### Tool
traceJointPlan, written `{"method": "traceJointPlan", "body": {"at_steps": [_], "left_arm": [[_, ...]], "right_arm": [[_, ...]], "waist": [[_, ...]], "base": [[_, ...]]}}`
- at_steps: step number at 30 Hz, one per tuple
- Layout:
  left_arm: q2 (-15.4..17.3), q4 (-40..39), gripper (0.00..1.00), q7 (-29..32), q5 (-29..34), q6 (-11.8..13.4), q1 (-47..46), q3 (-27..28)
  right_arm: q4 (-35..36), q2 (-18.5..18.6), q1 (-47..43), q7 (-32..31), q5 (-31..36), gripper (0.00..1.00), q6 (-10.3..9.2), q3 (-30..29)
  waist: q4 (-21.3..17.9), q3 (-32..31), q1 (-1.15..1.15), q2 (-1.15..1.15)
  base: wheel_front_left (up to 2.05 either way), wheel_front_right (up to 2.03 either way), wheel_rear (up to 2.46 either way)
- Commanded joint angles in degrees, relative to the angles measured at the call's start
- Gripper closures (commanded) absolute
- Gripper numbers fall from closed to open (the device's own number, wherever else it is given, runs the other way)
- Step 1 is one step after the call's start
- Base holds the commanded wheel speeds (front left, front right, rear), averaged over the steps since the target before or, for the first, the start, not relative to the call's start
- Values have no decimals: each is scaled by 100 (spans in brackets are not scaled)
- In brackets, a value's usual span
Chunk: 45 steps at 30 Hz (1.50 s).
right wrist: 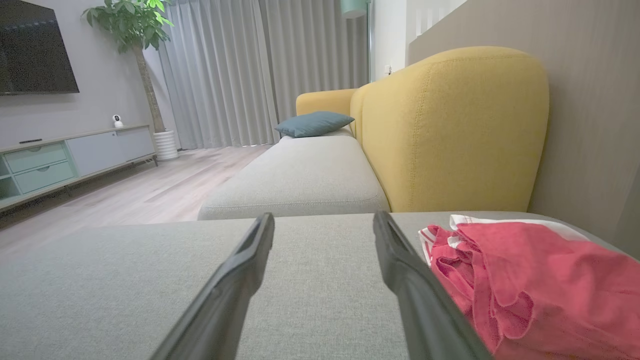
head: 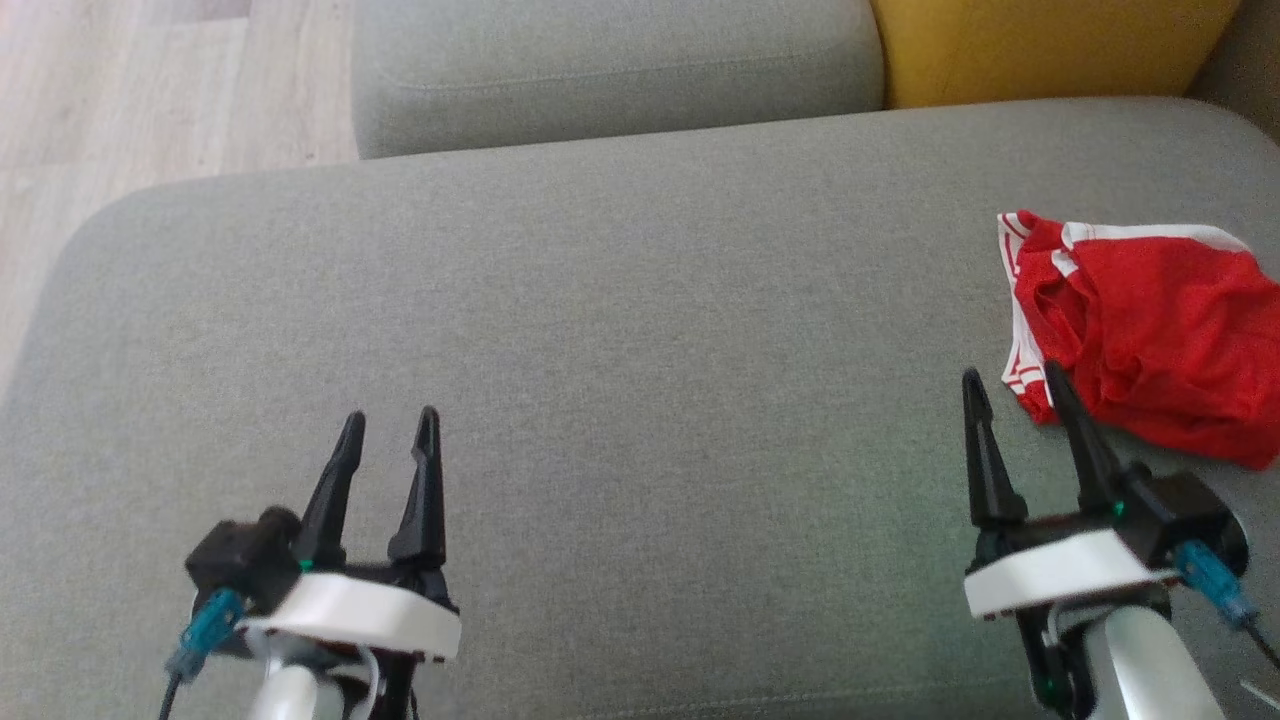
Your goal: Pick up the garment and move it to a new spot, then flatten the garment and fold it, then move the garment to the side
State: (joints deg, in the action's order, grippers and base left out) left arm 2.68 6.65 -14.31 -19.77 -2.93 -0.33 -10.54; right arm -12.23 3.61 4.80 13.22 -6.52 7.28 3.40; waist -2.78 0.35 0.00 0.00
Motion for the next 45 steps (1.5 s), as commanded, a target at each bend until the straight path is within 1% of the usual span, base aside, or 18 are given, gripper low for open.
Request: {"method": "traceJointPlan", "body": {"at_steps": [1,6,16,21,23,26,33,39,40,44,45], "left_arm": [[20,-197,0,-69,49,86,-70,157],[20,-221,0,-69,43,133,112,121],[20,-334,0,-69,174,192,133,134],[20,-365,0,-69,314,339,114,196],[20,-343,0,-69,343,361,119,183],[20,-271,0,-69,297,322,123,148],[20,-487,0,-69,212,355,149,342],[20,-568,0,-69,10,384,238,350],[3,-354,100,0,-8,356,368,166],[-5,39,100,13,-18,345,481,154],[-4,35,100,22,-77,340,479,159]], "right_arm": [[164,-47,33,123,12,0,21,49],[169,-69,-156,167,-19,0,21,55],[297,-72,-172,176,-244,0,21,140],[327,-72,-180,177,-288,0,21,153],[334,-72,-184,177,-299,0,21,159],[334,-73,-196,177,-313,0,21,176],[329,-73,-191,177,-372,0,21,195],[341,-73,-188,177,-379,0,21,202],[126,-80,-318,115,-357,100,0,43],[-235,-86,-430,95,-363,100,0,42],[-226,-84,-433,87,-428,100,0,42]], "waist": [[46,-53,0,0],[79,-80,0,0],[68,-36,0,0],[33,-12,0,0],[19,-6,0,0],[9,-3,0,0],[15,10,0,0],[15,16,0,0],[15,16,0,0],[15,16,0,0],[17,16,0,0]], "base": [[0,0,0],[0,0,0],[0,0,0],[0,0,0],[0,0,0],[0,0,0],[0,0,0],[0,0,0],[0,0,0],[0,0,0],[0,0,0]]}}
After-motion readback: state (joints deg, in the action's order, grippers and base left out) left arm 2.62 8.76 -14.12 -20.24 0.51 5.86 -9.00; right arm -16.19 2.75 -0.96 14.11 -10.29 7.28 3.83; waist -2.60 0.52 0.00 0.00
